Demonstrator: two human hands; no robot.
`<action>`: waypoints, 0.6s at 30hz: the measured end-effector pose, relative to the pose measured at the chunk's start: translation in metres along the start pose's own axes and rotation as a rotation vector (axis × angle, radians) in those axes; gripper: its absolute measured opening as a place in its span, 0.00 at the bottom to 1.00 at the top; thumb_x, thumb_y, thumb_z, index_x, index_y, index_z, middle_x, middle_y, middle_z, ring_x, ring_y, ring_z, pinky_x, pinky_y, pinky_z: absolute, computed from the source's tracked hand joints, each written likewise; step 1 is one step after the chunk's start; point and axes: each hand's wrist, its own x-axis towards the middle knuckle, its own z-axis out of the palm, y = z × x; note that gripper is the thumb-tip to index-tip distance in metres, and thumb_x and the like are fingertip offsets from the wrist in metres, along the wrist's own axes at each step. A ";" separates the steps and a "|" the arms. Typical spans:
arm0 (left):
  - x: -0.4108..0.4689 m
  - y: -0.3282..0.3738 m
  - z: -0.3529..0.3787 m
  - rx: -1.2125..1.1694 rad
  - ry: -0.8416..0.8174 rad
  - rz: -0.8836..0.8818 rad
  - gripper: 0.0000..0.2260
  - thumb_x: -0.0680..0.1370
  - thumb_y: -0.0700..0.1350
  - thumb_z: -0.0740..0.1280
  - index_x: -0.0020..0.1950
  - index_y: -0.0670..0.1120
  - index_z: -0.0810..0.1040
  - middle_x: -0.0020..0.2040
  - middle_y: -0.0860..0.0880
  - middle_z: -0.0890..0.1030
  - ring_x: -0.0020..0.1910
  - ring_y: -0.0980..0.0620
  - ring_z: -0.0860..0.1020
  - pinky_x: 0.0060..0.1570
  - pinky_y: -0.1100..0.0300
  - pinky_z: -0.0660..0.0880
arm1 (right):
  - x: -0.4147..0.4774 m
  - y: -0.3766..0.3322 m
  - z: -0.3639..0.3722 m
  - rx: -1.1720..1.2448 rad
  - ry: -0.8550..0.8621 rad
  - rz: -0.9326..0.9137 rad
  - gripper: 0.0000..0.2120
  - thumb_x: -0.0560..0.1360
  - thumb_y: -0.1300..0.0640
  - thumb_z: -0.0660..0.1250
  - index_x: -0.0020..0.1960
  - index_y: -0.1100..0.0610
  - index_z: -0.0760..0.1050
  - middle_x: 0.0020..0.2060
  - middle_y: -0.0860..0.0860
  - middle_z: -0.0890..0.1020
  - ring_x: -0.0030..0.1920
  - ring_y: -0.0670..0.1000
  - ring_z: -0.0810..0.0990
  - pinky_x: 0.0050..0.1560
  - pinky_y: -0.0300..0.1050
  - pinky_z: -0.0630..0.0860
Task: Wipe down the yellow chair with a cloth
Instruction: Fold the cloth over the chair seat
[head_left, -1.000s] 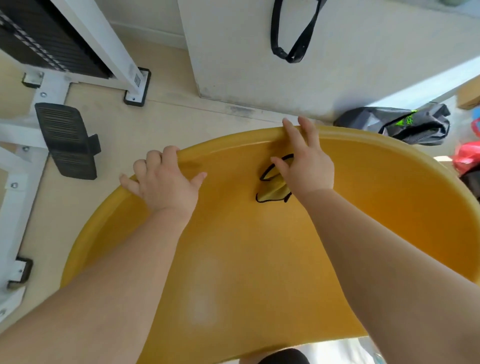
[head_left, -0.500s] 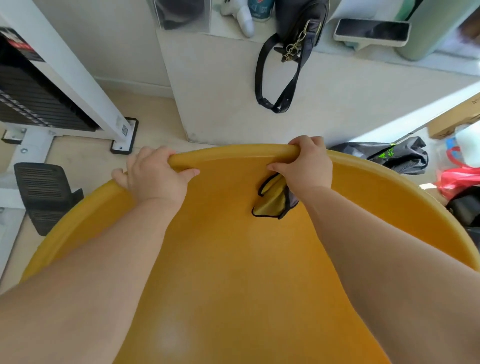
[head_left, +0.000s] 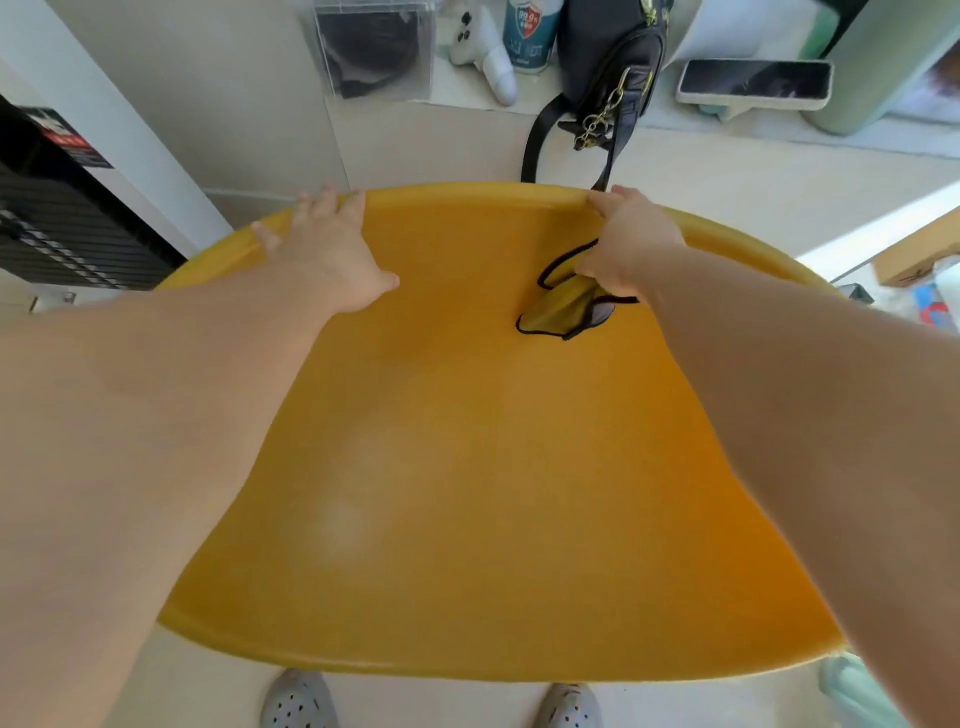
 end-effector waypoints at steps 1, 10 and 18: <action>-0.008 0.001 0.003 0.022 0.040 0.004 0.46 0.75 0.63 0.70 0.83 0.54 0.47 0.84 0.47 0.46 0.82 0.43 0.46 0.75 0.29 0.47 | -0.005 0.000 0.006 0.018 0.014 0.002 0.36 0.76 0.61 0.71 0.80 0.51 0.60 0.80 0.51 0.58 0.68 0.60 0.74 0.50 0.49 0.76; -0.158 0.038 0.085 -0.772 -0.362 0.069 0.38 0.76 0.56 0.74 0.81 0.56 0.58 0.80 0.51 0.62 0.76 0.48 0.65 0.73 0.49 0.65 | -0.147 -0.020 0.044 0.481 -0.057 0.183 0.19 0.74 0.53 0.72 0.65 0.51 0.77 0.36 0.40 0.73 0.30 0.42 0.75 0.22 0.37 0.71; -0.287 0.034 0.113 -0.939 -0.750 -0.049 0.07 0.80 0.45 0.70 0.58 0.51 0.81 0.51 0.51 0.83 0.49 0.49 0.79 0.46 0.58 0.71 | -0.290 0.003 0.028 0.458 -0.561 -0.051 0.26 0.66 0.48 0.79 0.62 0.47 0.78 0.50 0.45 0.82 0.46 0.48 0.81 0.42 0.45 0.81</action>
